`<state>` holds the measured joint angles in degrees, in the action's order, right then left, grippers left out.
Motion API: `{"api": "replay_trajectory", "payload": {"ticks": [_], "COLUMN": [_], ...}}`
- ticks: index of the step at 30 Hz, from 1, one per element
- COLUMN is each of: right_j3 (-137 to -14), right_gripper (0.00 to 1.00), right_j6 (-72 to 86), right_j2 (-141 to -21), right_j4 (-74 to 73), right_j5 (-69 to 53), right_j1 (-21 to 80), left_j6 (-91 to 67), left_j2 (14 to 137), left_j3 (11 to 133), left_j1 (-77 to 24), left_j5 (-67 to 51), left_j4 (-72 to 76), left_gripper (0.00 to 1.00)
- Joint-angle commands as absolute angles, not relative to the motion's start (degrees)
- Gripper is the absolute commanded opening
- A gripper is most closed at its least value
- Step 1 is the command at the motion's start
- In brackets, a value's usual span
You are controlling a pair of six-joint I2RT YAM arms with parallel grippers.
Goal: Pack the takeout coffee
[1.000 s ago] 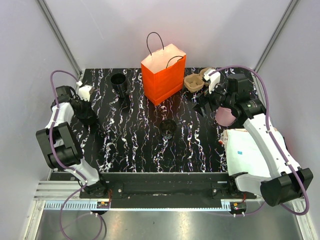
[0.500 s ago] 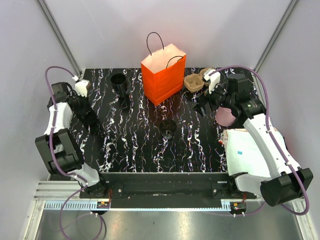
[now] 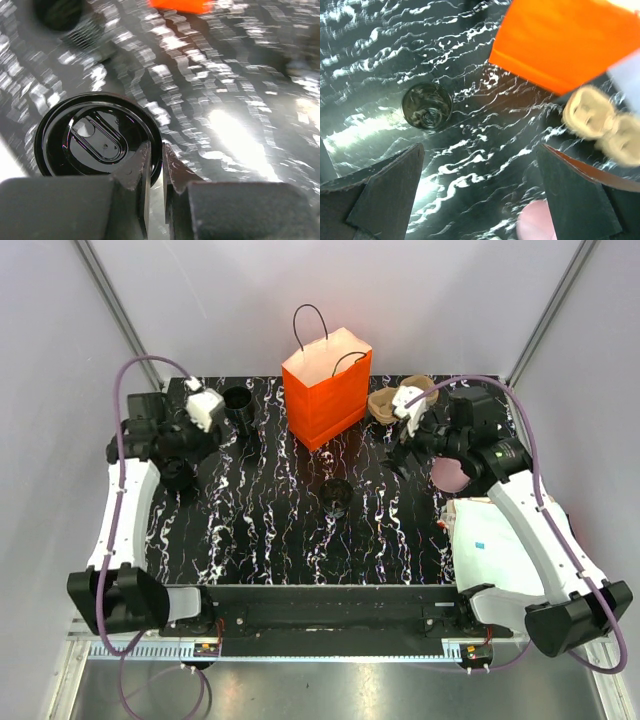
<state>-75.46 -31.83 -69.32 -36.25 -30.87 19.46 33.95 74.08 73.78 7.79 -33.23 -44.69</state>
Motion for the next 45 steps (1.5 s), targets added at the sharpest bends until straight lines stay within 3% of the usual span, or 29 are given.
{"api": "replay_trajectory", "payload": {"ticks": [1,10,16,23,32,45], "right_j3": [-78.84,-78.57,-79.01,-89.18,-101.95,-101.34], "right_gripper": [1.0,1.0,1.0,1.0,1.0,1.0], "right_j6": [-44.89,-62.21,-66.44,-64.6,-66.0,-67.06], "right_j2": [-69.69,-74.53,-78.92,-85.5,-93.77,-95.27], "right_j4": [-39.19,-39.82,-37.35,-35.68,-36.04,-41.84], "right_j5": [-24.89,-16.0,-7.31,-1.33,1.93,0.18], "right_j1": [27.3,38.05,47.71,54.66,59.23,61.7], "left_j6": [35.86,39.98,47.89,58.16,58.8,58.45], "left_j2": [71.1,74.44,79.53,84.81,85.17,83.32], "left_j3": [75.23,81.2,87.27,93.07,90.0,89.82], "left_j1": [0.27,-8.61,-10.72,-12.13,-14.68,-14.85], "left_j5": [-36.47,-46.84,-54.84,-60.29,-61.08,-61.79], "left_j4": [-50.44,-62.46,-75.11,-88.14,-88.59,-88.59], "left_gripper": [0.11,0.12,0.12,0.12,0.12,0.1]}}
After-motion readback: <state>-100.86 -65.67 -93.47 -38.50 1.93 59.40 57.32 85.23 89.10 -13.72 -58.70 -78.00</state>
